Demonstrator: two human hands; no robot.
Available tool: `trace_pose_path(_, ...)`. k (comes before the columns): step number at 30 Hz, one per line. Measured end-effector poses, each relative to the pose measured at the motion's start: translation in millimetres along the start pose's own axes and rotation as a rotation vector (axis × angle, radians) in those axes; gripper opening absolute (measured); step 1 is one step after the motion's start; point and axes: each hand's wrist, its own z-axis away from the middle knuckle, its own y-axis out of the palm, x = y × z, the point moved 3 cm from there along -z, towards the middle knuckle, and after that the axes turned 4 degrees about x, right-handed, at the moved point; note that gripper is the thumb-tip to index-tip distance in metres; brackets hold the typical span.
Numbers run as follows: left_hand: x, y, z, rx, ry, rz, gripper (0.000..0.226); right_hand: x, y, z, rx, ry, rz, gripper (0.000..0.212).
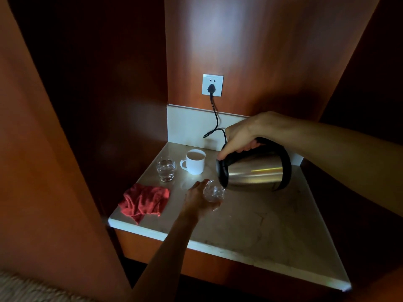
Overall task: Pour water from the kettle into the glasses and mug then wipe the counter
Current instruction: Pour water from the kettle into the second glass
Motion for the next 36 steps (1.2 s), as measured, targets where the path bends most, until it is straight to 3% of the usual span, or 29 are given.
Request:
trace_pose_path(14,3.2,3.1,-3.1,-0.022,0.010,-0.021,0.075,-9.0,2.2,1.2,-0.028,0.010,-0.007,0.058)
trace_pose_path(20,4.0,3.0,-3.3,-0.018,0.014,-0.032,0.072,-35.3,10.6,9.2,-0.051,-0.018,-0.156,0.059)
trace_pose_path(25,1.3,1.5,-2.6,-0.029,0.025,-0.032,0.067,-71.5,34.7,13.5,-0.042,-0.016,-0.383,0.061)
trace_pose_path(36,7.6,10.0,-6.1,-0.072,0.024,-0.036,0.076,-139.6,84.9,7.4,-0.407,-0.087,-1.145,0.060)
